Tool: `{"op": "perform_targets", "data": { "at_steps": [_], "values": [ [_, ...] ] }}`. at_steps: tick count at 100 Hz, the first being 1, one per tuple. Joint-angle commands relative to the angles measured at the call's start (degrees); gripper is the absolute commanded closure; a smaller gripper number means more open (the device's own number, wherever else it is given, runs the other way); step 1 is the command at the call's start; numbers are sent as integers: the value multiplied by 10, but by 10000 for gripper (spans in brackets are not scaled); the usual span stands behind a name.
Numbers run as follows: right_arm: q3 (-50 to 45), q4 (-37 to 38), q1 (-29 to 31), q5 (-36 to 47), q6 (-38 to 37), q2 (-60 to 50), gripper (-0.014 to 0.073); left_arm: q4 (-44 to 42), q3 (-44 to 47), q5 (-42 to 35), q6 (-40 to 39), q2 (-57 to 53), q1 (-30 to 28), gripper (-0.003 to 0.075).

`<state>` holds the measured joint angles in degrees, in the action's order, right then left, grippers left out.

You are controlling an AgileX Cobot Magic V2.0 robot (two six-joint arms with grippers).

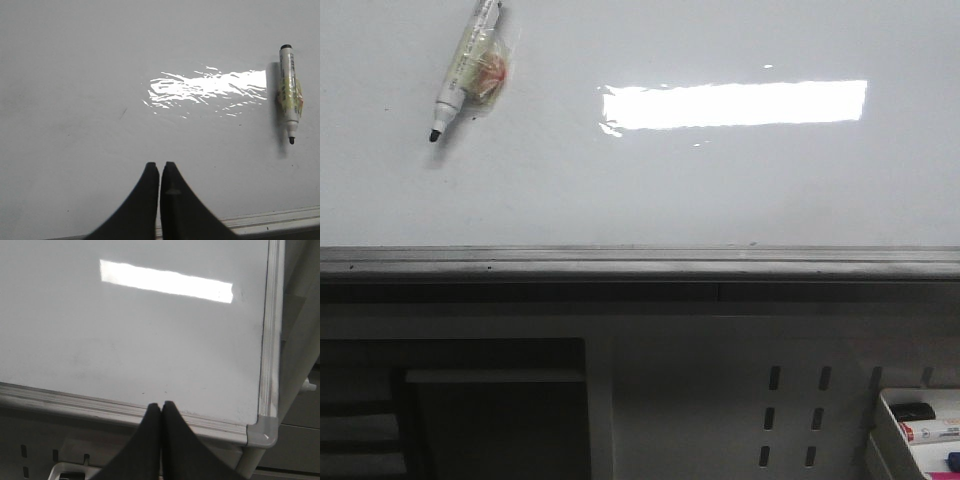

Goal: Write number 4 on whiteboard

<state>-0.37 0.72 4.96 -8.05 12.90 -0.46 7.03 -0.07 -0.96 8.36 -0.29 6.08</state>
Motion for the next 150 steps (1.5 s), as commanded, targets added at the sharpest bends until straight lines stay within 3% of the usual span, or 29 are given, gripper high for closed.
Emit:
{"op": "perform_targets", "data": {
  "at_steps": [1,101,125,150],
  "values": [
    [-13,6,3,43,1,-13,658,4,15,-43,-5,-16,1,741],
    [-13,4,3,43,1,-13,658,4,15,-43,-5,-16,1,741],
    [-13,-147,3,69,1,-13,658,54,15,-43,-5,-16,1,741],
    [-13,-305,3,111,1,-13,658,208,15,-54,-5,-16,1,741]
  ]
}}
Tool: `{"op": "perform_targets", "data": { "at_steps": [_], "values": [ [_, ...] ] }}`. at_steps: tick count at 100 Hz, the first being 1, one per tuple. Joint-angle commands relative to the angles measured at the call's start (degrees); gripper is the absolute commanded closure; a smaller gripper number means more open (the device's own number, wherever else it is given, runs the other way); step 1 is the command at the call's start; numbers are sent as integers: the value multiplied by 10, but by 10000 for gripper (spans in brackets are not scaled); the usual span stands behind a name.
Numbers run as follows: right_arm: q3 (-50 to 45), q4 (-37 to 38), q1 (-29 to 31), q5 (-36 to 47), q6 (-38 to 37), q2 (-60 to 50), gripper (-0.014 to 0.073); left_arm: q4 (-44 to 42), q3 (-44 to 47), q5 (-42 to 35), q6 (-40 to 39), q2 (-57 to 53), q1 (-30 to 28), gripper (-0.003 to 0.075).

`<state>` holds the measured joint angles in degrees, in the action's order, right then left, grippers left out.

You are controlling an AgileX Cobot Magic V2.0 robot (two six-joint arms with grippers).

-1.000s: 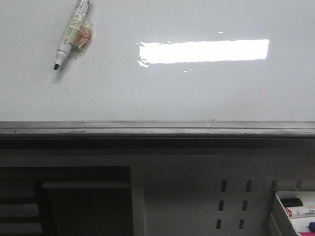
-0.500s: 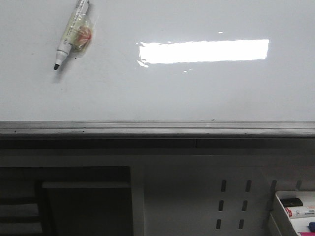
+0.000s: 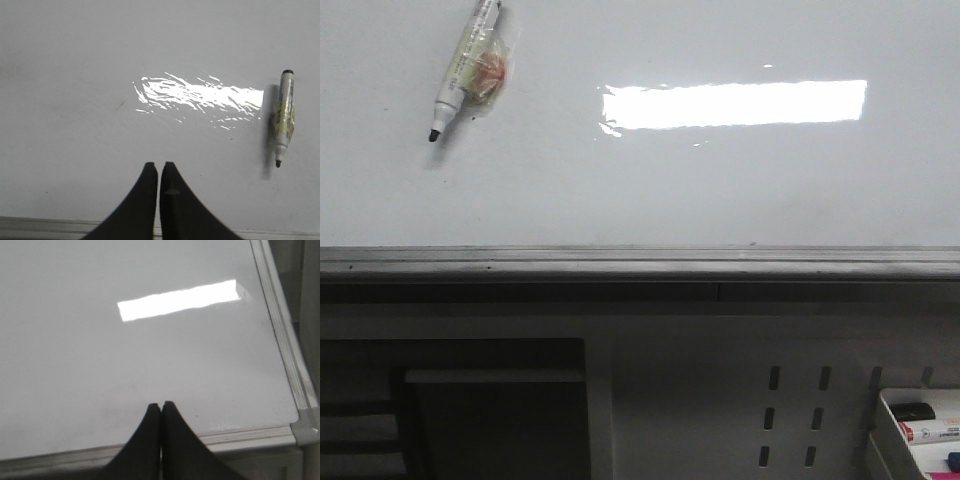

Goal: Write number 4 on whiteboard

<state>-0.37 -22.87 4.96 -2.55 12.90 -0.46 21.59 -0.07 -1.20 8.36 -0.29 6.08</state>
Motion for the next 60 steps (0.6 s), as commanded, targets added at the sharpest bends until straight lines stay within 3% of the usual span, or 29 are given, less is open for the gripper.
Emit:
{"op": "perform_targets", "data": {
  "at_steps": [1,10,28,47,60],
  "values": [
    [-13,-83,3,56,1,-13,658,68,15,-55,-5,-16,1,741],
    [-10,-151,3,57,1,-13,658,128,13,-66,-5,-16,1,741],
    [42,-144,3,-29,16,5,657,152,-24,-48,-5,-12,1,741],
    [143,-97,3,-121,27,129,657,67,-122,77,0,68,1,741],
    [220,-70,3,-162,28,245,657,43,-188,121,1,166,1,741]
  ]
}}
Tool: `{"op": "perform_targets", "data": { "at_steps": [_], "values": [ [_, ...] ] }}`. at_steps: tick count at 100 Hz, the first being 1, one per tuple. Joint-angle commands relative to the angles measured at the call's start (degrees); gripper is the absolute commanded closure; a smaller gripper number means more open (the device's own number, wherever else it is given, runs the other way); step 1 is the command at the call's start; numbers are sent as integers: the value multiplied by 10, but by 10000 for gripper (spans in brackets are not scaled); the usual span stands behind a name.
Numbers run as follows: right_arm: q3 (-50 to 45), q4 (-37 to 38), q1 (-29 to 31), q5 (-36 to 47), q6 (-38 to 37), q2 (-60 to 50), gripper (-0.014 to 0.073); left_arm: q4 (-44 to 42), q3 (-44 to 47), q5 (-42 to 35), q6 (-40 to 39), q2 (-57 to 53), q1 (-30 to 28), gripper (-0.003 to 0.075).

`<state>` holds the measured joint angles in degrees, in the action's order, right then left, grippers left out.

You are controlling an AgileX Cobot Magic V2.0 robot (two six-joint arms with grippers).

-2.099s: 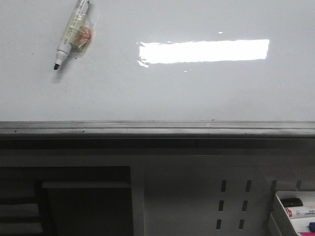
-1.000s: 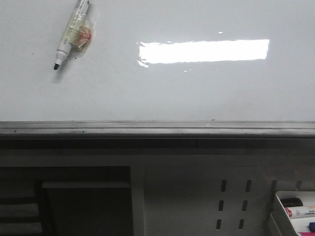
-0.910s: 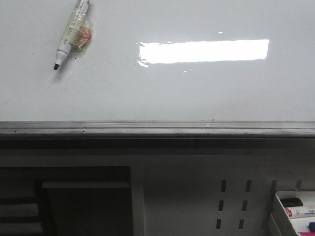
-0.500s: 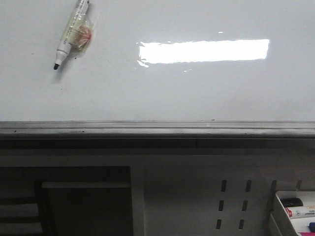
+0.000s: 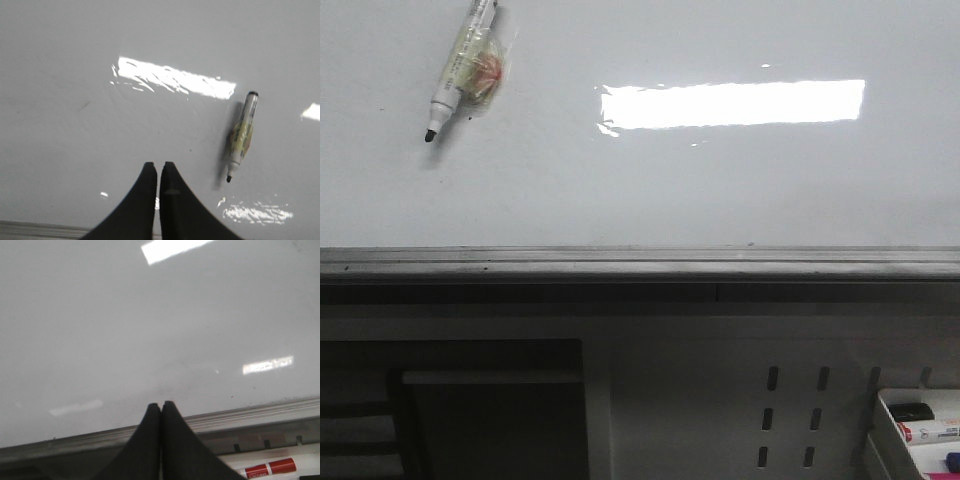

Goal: Write number 4 on whiteboard

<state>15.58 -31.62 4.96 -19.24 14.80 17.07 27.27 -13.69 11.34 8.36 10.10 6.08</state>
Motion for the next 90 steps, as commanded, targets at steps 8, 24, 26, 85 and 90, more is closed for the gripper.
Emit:
{"op": "perform_targets", "data": {
  "at_steps": [8,24,26,85,90],
  "values": [
    [105,20,3,-16,18,125,657,-14,-83,3,1,118,1,741],
    [165,18,2,-67,35,203,649,-12,-133,6,2,218,2,734],
    [170,13,2,-69,43,209,638,-12,-139,6,3,229,3,726],
    [188,3,2,-67,71,232,177,-1,-252,-168,77,503,226,283],
    [188,3,2,-67,71,232,177,-3,-263,-172,77,527,231,283]
  ]
}}
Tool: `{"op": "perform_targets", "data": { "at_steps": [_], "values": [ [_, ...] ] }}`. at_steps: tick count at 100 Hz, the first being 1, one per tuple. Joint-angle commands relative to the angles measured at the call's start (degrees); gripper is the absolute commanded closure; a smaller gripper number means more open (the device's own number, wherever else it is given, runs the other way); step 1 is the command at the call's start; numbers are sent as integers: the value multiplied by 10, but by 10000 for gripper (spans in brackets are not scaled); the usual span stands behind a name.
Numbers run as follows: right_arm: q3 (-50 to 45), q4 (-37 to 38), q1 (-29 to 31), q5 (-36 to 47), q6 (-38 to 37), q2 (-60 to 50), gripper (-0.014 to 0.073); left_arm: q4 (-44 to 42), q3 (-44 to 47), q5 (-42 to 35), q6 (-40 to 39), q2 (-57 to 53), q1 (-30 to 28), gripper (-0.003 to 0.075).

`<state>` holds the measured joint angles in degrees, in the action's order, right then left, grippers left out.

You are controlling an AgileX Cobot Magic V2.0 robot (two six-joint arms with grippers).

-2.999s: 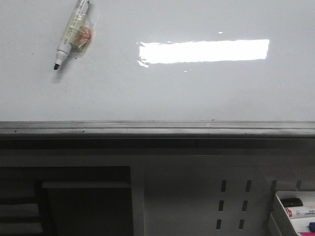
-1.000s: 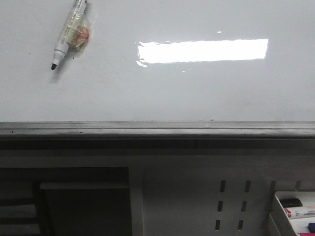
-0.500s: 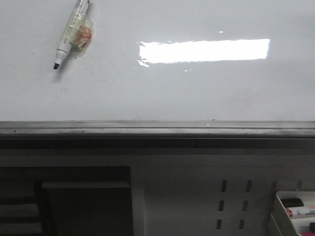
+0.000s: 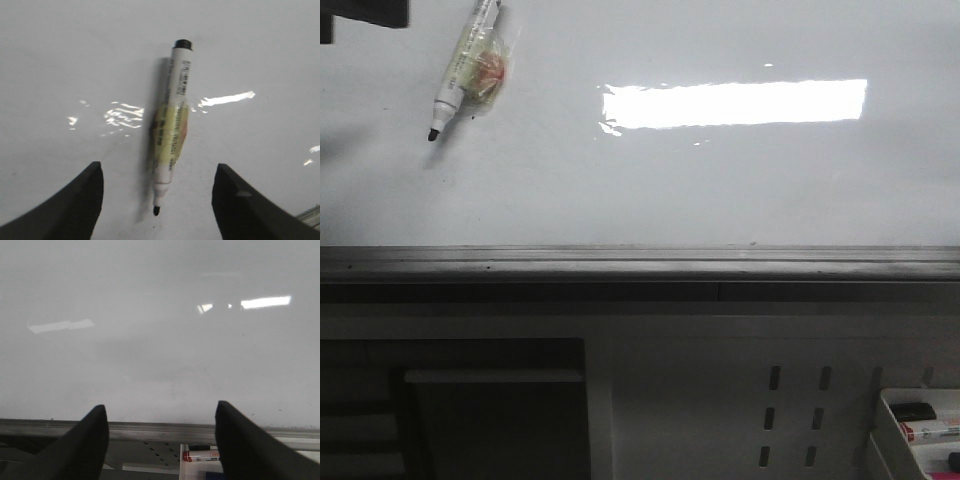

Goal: Write number 4 on whiteboard

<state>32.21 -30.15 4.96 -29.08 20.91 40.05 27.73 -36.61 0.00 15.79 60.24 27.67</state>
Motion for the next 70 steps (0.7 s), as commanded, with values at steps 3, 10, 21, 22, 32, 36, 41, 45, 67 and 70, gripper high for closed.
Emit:
{"op": "perform_targets", "data": {
  "at_steps": [3,10,21,22,32,36,41,45,67,70],
  "values": [
    [21,-11,2,32,10,2,177,-7,-43,-59,3,37,15,283],
    [21,-11,2,30,11,2,177,-7,-58,-60,3,65,15,283],
    [21,-11,2,28,13,2,177,-10,-77,-62,3,99,14,283],
    [21,-11,2,28,13,2,177,-10,-79,-62,3,101,14,284],
    [21,-11,2,28,14,2,177,-22,-90,-61,3,120,14,314],
    [21,-11,2,28,14,2,177,-25,-90,-61,3,126,14,336],
    [21,-11,2,28,14,2,177,-25,-90,-61,3,129,14,367],
    [21,-11,2,28,14,2,177,-25,-90,-61,3,129,14,395],
    [21,-11,2,28,18,2,177,-36,-91,-63,3,130,14,503],
    [21,-11,2,28,18,2,177,-40,-91,-63,3,131,14,504]
  ]
}}
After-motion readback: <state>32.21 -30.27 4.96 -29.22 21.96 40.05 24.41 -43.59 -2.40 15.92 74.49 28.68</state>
